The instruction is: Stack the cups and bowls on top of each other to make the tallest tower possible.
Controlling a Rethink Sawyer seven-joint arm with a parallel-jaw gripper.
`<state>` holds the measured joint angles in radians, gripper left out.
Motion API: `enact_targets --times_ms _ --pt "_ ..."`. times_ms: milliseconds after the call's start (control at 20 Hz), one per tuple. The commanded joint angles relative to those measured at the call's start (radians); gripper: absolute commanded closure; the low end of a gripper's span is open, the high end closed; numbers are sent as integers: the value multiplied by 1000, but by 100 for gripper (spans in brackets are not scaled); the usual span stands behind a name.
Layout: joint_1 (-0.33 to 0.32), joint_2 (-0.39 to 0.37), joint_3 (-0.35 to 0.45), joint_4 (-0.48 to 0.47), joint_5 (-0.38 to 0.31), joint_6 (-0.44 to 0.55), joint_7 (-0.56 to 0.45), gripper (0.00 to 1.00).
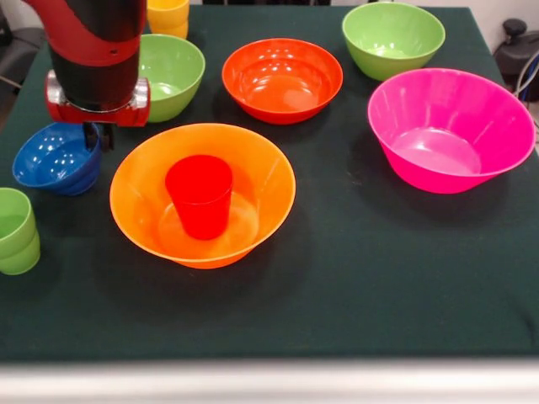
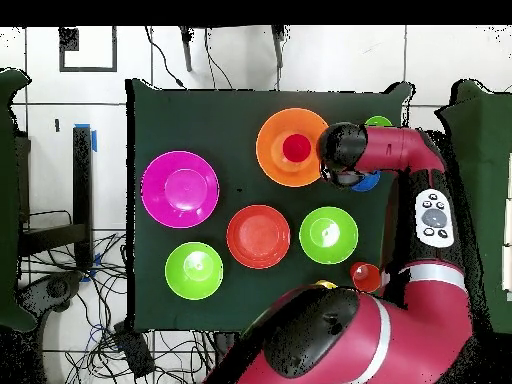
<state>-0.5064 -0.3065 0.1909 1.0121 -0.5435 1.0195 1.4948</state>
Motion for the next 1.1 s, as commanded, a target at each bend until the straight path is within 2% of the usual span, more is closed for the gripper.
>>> enact_targets --times_ms 50,350,700,950,1100 --pt "80 -42 12 5 -80 52 -166 100" --pt "106 -76 -23 42 -84 39 -135 100" --pt "142 -30 -51 3 -111 7 -105 100" --pt "143 -33 -67 12 -104 -15 -117 100" --pt "145 -23 -62 -14 -99 -3 -139 100"
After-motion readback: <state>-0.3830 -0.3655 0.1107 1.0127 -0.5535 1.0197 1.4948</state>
